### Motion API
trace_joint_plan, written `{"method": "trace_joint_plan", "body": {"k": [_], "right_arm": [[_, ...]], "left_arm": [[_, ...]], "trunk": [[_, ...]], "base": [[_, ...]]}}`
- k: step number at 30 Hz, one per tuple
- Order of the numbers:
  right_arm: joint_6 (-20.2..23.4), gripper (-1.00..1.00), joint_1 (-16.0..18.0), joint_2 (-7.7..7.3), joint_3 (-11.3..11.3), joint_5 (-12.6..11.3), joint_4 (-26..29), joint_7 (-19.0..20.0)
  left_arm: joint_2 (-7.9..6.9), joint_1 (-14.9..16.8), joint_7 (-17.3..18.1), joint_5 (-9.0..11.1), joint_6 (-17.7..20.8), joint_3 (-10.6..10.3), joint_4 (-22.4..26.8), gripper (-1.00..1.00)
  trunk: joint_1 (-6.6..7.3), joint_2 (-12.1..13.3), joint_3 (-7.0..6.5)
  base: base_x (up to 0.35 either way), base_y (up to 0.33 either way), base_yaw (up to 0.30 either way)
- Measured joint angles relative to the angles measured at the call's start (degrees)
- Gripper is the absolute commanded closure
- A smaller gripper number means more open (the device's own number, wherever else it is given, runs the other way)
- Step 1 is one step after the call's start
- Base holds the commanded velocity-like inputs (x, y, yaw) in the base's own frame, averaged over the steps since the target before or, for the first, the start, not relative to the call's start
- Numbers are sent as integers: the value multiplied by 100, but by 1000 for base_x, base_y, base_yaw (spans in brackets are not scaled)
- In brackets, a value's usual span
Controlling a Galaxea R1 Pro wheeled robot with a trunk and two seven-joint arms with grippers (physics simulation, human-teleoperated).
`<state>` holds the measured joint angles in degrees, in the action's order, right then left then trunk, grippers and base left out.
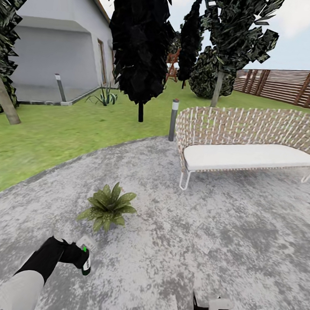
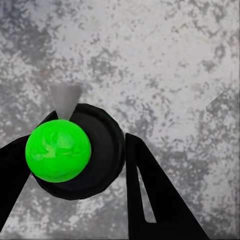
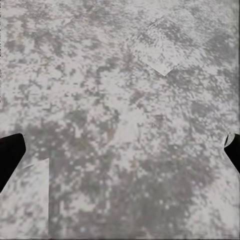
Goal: Pick up the pesticide atomizer in the garden and spray insectifuge to fully cover both potted plants in the garden.
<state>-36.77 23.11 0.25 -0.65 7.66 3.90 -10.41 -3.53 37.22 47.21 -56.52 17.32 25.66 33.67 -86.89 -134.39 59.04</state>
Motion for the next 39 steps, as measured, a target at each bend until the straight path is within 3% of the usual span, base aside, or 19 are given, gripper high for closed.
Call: {"method": "trace_joint_plan", "body": {"k": [11,14,16,19,22,23,25,26,28,29,30,31,34,36,39], "right_arm": [[1,-100,1,-2,-5,16,10,3],[5,-100,2,-6,-30,37,23,33],[6,-100,10,-3,-41,57,69,50],[21,-100,8,3,-51,350,505,343],[316,-100,15,12,-46,1079,1231,1232],[869,-100,18,17,-52,1315,1746,1807],[1592,-100,23,11,-63,1406,2292,2409],[1841,-100,24,-7,-63,1428,2452,2715],[2059,-100,31,-49,-45,1458,2603,3251],[2088,-100,35,-52,-47,1473,2623,3332],[2106,-100,41,-54,-48,1515,2638,3386],[2130,-100,59,-50,-52,1699,2661,3454],[2148,-100,84,-28,-57,2174,2712,3617],[2158,-100,97,-12,-62,2366,2749,3795],[2169,-100,114,12,-68,2462,2804,4117]], "left_arm": [[219,0,-9,-14,-63,-1,-15,100],[305,0,-47,-12,-435,-2,-132,100],[335,0,-257,-20,-696,-10,-338,100],[366,0,-742,-41,-838,-9,-592,100],[392,1,-941,-50,-889,-13,-759,100],[399,1,-943,-68,-897,-52,-789,100],[408,2,-926,-88,-888,-280,-800,100],[407,2,-921,-89,-879,-532,-806,100],[461,2,-892,-59,-812,-1234,-842,100],[522,2,-857,-63,-798,-1391,-879,100],[591,5,-811,-71,-784,-1509,-921,100],[706,12,-724,-80,-759,-1679,-976,100],[843,37,-663,-119,-614,-1971,-1006,100],[907,47,-642,-117,-409,-2180,-1012,100],[950,67,-598,-118,-273,-2483,-1015,100]], "trunk": [[3,0,0],[3,0,0],[3,0,0],[3,0,0],[3,0,-1],[4,0,-1],[4,0,-1],[3,0,0],[3,0,0],[3,0,0],[3,0,0],[3,0,0],[3,0,0],[3,0,0],[3,0,0]], "base": [[-31,0,0],[0,0,0],[0,0,0],[0,0,0],[0,0,0],[0,0,0],[0,0,0],[0,0,0],[0,0,0],[0,0,0],[0,0,0],[0,0,0],[0,0,0],[0,0,0],[0,0,0]]}}
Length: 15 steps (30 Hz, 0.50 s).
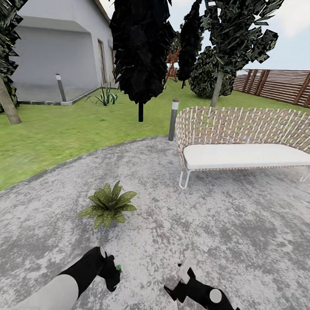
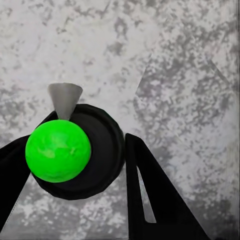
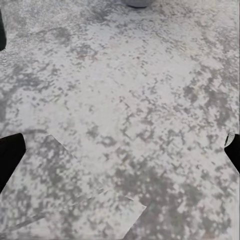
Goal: Pick up the pesticide atomizer in the garden and spray insectifuge to fully cover both potted plants in the garden.
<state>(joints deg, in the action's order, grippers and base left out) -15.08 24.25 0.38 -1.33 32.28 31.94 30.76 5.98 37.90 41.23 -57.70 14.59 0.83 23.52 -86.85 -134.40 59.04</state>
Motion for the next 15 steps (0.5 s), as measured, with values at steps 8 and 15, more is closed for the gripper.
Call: {"method": "trace_joint_plan", "body": {"k": [8,15], "right_arm": [[523,100,367,153,-1,658,294,1405],[558,100,502,214,-395,665,331,1771]], "left_arm": [[178,24,621,7,17,-951,1,100],[253,23,644,15,36,-1205,44,100]], "trunk": [[0,0,0],[0,0,0]], "base": [[0,0,0],[0,0,0]]}}
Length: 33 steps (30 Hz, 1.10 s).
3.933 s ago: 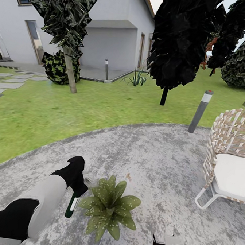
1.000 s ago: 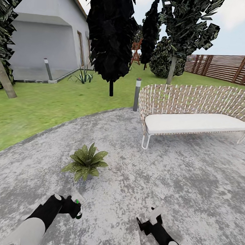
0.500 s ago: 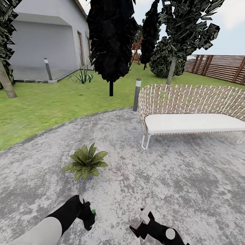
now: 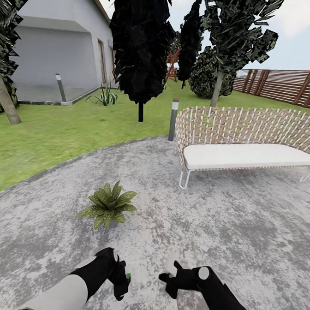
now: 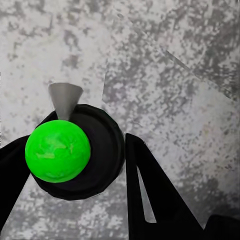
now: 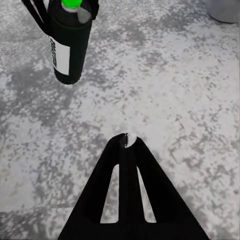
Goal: Pick up the pesticide atomizer in the garden and spray insectifuge to fully cover both potted plants in the garden.
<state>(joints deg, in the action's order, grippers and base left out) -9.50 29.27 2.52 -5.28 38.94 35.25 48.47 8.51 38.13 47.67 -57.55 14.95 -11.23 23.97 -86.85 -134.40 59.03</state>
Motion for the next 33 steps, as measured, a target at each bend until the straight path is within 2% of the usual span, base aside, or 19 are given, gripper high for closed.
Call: {"method": "trace_joint_plan", "body": {"k": [10,14,27,29,33], "right_arm": [[13,100,16,141,-67,0,98,99],[19,100,63,218,-67,0,93,105],[21,100,170,296,-67,1,97,102],[21,100,173,307,-67,1,99,101],[21,100,174,323,-67,1,99,100]], "left_arm": [[134,0,-38,7,18,-8,93,100],[144,-4,-64,25,12,-6,214,100],[143,-18,-32,52,-88,16,217,100],[143,-23,-26,100,-153,18,200,100],[143,-25,-15,397,-385,17,159,100]], "trunk": [[0,0,0],[0,0,0],[0,0,0],[0,0,0],[0,0,0]], "base": [[0,0,0],[0,0,0],[0,0,0],[0,0,0],[0,0,0]]}}
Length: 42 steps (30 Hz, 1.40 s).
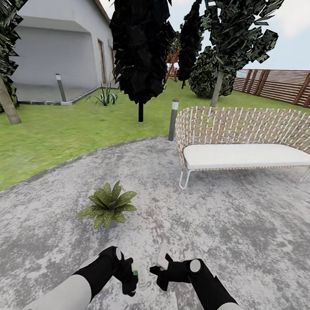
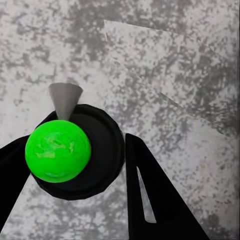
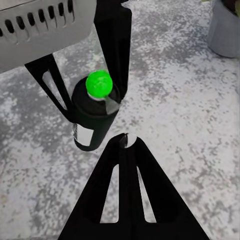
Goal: Pick up the pesticide atomizer in the garden and spray insectifuge to fully cover both potted plants in the garden.
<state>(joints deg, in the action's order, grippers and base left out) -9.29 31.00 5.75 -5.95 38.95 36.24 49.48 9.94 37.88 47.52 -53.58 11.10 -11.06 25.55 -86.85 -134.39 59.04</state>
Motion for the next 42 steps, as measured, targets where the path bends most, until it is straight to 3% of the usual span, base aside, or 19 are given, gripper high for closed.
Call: {"method": "trace_joint_plan", "body": {"k": [3,7,10,15,30,35,42], "right_arm": [[0,100,0,17,0,0,0,1],[0,100,0,28,0,0,0,-1],[0,100,0,29,0,0,0,-3],[0,100,0,29,0,0,0,-3],[0,100,0,29,-1,0,-8,-3],[0,100,0,29,-1,0,-9,-3],[0,100,0,29,0,1,-9,-3]], "left_arm": [[0,0,15,185,-48,-3,-9,100],[-4,0,27,241,-83,0,-17,100],[-8,1,30,267,-321,10,-26,100],[-24,0,73,674,-441,2,-29,100],[-13,0,251,736,-472,24,-29,100],[-12,0,258,1077,-607,12,-28,100],[-10,0,261,1146,-693,-5,-28,100]], "trunk": [[0,0,0],[0,0,0],[0,0,0],[0,0,0],[0,0,0],[0,0,0],[0,0,0]], "base": [[0,0,0],[0,0,0],[0,0,0],[0,0,0],[0,0,0],[0,0,0],[0,0,0]]}}
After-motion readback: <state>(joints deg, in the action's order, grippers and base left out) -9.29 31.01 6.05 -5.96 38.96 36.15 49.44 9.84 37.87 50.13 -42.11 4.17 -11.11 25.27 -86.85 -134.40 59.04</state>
